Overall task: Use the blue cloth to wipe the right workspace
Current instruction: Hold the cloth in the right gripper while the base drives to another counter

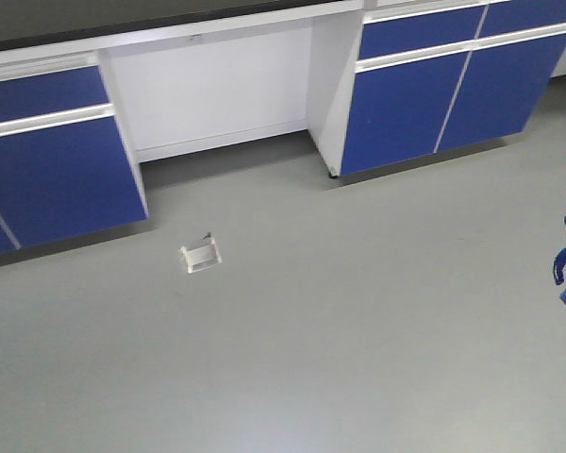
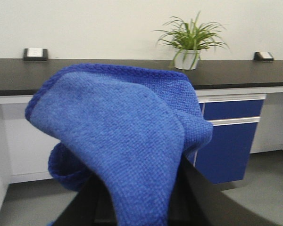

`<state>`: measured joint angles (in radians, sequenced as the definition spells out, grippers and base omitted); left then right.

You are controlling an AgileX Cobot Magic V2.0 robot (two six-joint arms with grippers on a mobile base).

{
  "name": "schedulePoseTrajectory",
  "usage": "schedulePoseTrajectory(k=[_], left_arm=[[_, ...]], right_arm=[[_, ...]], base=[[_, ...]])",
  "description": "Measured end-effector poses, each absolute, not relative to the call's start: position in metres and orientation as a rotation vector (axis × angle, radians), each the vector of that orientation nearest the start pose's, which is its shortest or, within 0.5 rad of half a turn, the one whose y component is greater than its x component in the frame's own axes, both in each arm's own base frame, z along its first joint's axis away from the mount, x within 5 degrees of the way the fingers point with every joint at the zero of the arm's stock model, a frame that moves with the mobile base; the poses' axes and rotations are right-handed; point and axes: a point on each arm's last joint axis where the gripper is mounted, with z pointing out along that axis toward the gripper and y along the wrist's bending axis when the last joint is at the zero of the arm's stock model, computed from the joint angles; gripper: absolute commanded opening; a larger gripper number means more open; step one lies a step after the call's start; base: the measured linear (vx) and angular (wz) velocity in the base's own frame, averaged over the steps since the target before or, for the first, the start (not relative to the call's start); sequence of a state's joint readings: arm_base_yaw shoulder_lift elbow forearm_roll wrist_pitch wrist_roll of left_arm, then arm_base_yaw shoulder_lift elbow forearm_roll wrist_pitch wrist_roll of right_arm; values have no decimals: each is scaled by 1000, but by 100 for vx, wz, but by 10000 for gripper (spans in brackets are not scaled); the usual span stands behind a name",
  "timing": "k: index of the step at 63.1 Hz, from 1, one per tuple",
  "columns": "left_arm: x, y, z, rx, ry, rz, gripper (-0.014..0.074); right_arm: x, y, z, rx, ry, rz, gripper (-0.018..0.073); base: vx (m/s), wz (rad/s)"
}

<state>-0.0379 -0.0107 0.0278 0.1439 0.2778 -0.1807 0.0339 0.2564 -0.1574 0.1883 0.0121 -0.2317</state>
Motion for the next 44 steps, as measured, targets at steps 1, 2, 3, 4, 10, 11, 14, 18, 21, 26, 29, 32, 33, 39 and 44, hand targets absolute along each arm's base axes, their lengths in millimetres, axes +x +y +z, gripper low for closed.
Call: schedulePoseTrajectory(k=[1,2,3,4,10,11,14,18,21,26,29,32,33,39,44], left_arm=[[55,2,179,-32,1775,-23,-6],[55,2,179,-32,1775,-23,-6],[55,2,179,-32,1775,-23,-6],[55,2,179,-32,1775,-23,-6],[55,2,179,-32,1775,-23,-6],[55,2,179,-32,1775,-23,-6],[55,2,179,-32,1775,-23,-6],[55,2,179,-32,1775,-23,-6],[55,2,179,-32,1775,-23,-6],[55,2,179,-32,1775,-23,-6],[55,2,179,-32,1775,-23,-6],[55,2,179,-32,1775,-23,-6],[55,2,179,-32,1775,-23,-6],[55,2,179,-32,1775,-23,-6],[55,2,179,-32,1775,-23,-6]], right_arm=[[79,3,249,-63,1593,-6,0],[79,3,249,-63,1593,-6,0],[79,3,249,-63,1593,-6,0],[79,3,249,-63,1593,-6,0],[79,3,249,-63,1593,-6,0],[79,3,249,-63,1593,-6,0],[79,3,249,-63,1593,-6,0],[79,3,249,-63,1592,-6,0],[79,3,249,-63,1592,-6,0],[79,3,249,-63,1592,-6,0],[79,3,249,-63,1592,-6,0],[79,3,249,-63,1592,-6,0],[79,3,249,-63,1592,-6,0],[79,3,249,-63,1592,-6,0],[79,3,249,-63,1592,-6,0]], base=[[25,-34],[26,-35],[27,-36],[27,-36],[28,-38],[30,-39],[31,-40],[32,-41],[33,-41],[34,-39],[35,-37],[35,-35],[36,-34],[37,-29],[38,-22]])
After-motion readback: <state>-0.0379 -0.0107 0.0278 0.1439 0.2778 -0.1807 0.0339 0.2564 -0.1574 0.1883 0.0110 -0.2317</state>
